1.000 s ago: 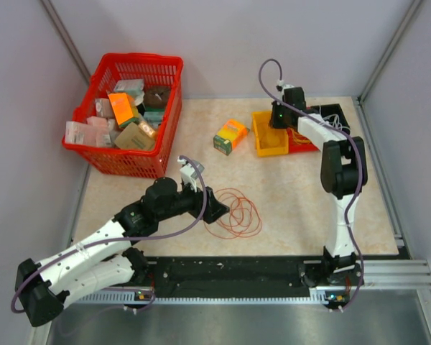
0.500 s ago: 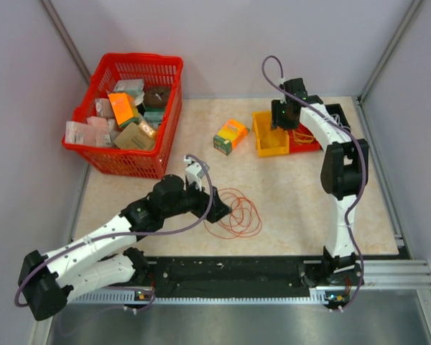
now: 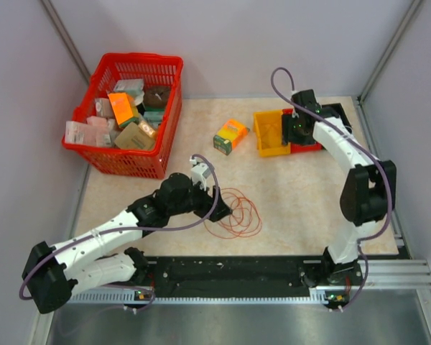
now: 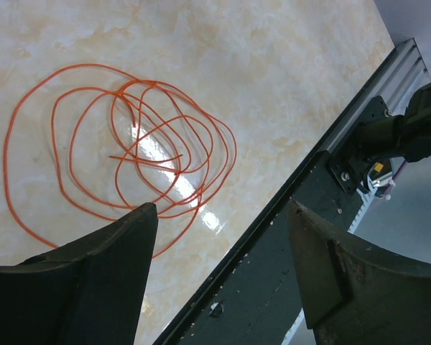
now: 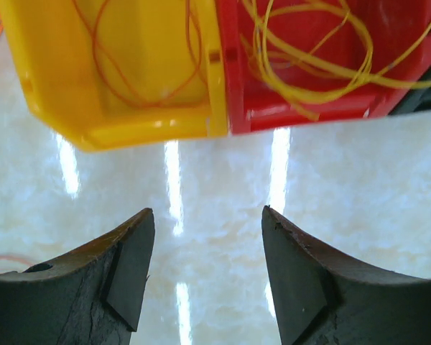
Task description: Untangle the cables
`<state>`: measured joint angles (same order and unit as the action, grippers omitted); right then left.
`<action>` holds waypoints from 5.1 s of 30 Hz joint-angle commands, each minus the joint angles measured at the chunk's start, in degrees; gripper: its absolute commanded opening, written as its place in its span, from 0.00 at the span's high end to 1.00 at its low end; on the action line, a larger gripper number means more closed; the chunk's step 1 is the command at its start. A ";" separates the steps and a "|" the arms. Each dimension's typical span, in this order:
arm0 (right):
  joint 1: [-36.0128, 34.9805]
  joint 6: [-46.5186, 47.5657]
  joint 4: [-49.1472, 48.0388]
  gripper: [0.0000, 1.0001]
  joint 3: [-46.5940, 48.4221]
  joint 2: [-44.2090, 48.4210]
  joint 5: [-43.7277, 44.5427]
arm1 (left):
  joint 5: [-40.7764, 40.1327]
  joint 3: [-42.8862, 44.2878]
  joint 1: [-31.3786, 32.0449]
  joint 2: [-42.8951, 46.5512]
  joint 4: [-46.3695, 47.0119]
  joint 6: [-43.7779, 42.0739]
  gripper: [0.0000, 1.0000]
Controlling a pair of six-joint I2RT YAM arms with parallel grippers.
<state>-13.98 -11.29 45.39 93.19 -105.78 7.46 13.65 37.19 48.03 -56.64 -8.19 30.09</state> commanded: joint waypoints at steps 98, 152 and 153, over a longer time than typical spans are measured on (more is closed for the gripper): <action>-23.02 0.02 -19.97 1.00 -11.66 47.41 -23.37 | 3.70 33.45 -0.48 -1.18 5.32 0.50 1.00; -13.97 -28.43 -83.34 0.10 -36.23 37.04 -66.44 | 22.29 56.85 -5.49 -16.39 -0.87 7.00 1.00; -14.23 -29.22 -84.49 0.12 -36.49 37.22 -66.18 | 22.47 56.94 -5.58 -16.57 -0.87 7.35 1.00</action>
<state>-27.14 -41.69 -36.36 57.30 -72.62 -62.24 36.14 93.19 42.78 -73.76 -12.93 36.18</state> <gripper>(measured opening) 0.900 0.008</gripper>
